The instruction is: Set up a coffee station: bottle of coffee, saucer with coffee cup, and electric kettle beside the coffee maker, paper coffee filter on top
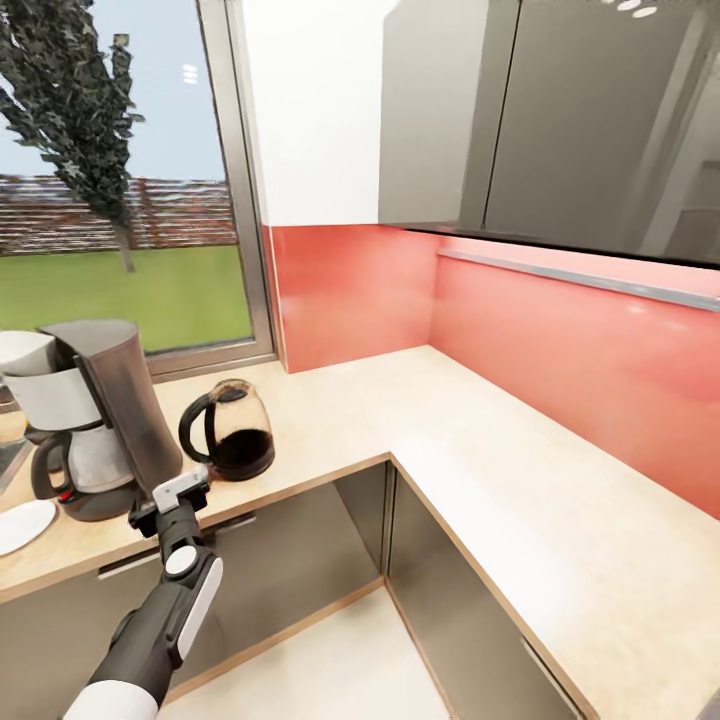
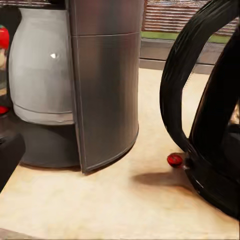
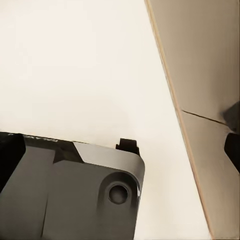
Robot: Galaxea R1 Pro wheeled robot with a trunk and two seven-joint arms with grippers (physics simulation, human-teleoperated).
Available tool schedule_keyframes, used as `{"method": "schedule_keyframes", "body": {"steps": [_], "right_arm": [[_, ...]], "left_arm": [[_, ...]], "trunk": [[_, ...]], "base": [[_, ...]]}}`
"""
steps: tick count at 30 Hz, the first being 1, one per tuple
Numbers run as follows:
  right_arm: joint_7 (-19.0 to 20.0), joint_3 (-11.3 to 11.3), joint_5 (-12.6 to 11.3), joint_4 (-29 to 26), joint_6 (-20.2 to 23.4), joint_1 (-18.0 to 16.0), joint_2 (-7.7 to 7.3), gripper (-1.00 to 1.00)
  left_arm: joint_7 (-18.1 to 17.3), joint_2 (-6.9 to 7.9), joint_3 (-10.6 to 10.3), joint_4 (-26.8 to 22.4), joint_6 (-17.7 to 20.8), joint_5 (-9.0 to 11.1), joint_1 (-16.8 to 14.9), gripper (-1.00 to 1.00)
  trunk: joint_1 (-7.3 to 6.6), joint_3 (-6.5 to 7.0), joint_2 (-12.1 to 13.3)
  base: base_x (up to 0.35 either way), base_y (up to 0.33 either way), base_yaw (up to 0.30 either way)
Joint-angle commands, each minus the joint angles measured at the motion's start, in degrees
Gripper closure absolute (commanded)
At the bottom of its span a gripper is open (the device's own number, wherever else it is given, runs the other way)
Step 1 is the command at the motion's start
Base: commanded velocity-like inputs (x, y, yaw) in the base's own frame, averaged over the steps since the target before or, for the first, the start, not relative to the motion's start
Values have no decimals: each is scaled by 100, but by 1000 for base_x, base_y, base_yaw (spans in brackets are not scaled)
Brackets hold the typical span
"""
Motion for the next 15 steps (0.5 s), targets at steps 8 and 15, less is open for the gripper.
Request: {"method": "schedule_keyframes", "body": {"steps": [8, 15], "right_arm": [[22, 43, -62, 4, -17, -5, -1, -100], [22, 43, -62, 4, -17, -5, -2, -100]], "left_arm": [[9, 2, 0, -5, -43, 56, 7, -100], [8, -4, -7, -132, -43, 58, 333, -100]], "trunk": [[1, -13, -13], [1, -13, -13]], "base": [[-286, -124, 0], [-148, -48, 0]]}}
